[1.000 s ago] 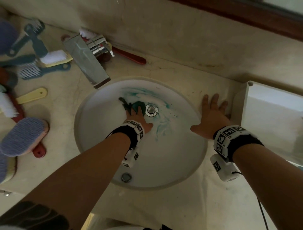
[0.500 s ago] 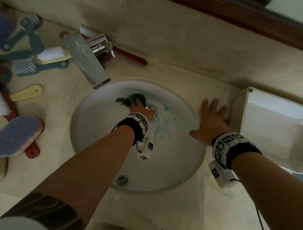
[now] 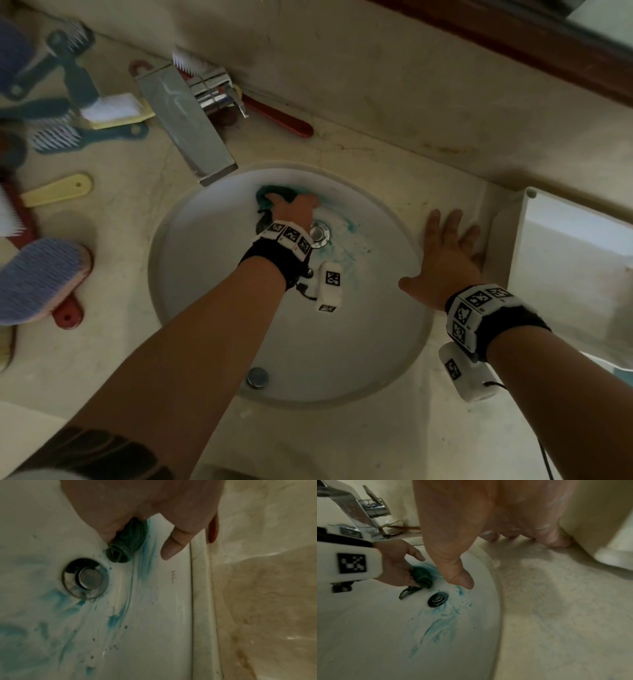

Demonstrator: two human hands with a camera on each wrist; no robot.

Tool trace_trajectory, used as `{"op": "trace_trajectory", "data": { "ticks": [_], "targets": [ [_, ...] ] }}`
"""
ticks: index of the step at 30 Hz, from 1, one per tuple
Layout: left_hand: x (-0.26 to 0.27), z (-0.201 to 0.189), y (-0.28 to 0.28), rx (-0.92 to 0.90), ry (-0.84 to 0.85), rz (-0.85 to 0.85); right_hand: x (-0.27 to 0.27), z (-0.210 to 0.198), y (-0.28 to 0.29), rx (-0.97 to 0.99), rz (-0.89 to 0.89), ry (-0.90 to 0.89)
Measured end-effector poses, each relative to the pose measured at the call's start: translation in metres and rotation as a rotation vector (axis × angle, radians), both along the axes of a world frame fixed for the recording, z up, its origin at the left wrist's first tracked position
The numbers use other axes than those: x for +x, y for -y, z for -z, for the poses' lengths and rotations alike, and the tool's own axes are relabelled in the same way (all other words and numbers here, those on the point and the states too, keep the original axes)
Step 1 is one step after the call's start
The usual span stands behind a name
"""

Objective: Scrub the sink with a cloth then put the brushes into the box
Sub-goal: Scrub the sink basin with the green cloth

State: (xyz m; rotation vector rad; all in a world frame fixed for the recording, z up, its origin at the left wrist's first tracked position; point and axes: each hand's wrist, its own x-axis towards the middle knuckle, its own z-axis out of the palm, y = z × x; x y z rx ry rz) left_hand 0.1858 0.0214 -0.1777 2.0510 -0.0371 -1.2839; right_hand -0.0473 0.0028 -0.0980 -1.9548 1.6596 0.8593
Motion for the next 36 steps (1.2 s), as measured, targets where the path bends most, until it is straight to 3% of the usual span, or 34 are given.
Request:
{"op": "trace_trajectory", "data": {
  "ticks": [5,12,19,22,24,27,32,36],
  "targets": [
    [0.028,-0.007,-0.013,-0.054,0.023,-0.196,0.001,0.0,0.0,0.001,0.001,0.004],
    [-0.005,-0.027,0.0,-0.063,-0.026,0.028,0.001,-0.001,-0.001,-0.009,-0.003,-0.001],
    [0.012,-0.022,-0.013,-0.113,-0.003,-0.038,0.001,-0.002,-0.001,0.006,-0.006,0.002],
    [0.003,-0.025,-0.01,-0.079,0.05,0.07,0.003,-0.003,0.0,0.017,-0.007,-0.005],
    [-0.007,-0.028,-0.003,-0.061,-0.008,0.103,0.003,-0.004,0.0,0.026,-0.003,-0.004],
    [-0.013,-0.028,0.0,-0.077,-0.066,0.075,0.003,-0.006,0.001,0.038,0.002,-0.004],
    [0.002,-0.02,-0.01,-0.148,0.007,-0.025,0.003,-0.006,0.002,0.04,0.001,-0.004],
    [-0.01,-0.025,0.003,-0.108,-0.049,0.077,0.002,-0.003,0.001,0.026,0.0,-0.008]
  ]
}}
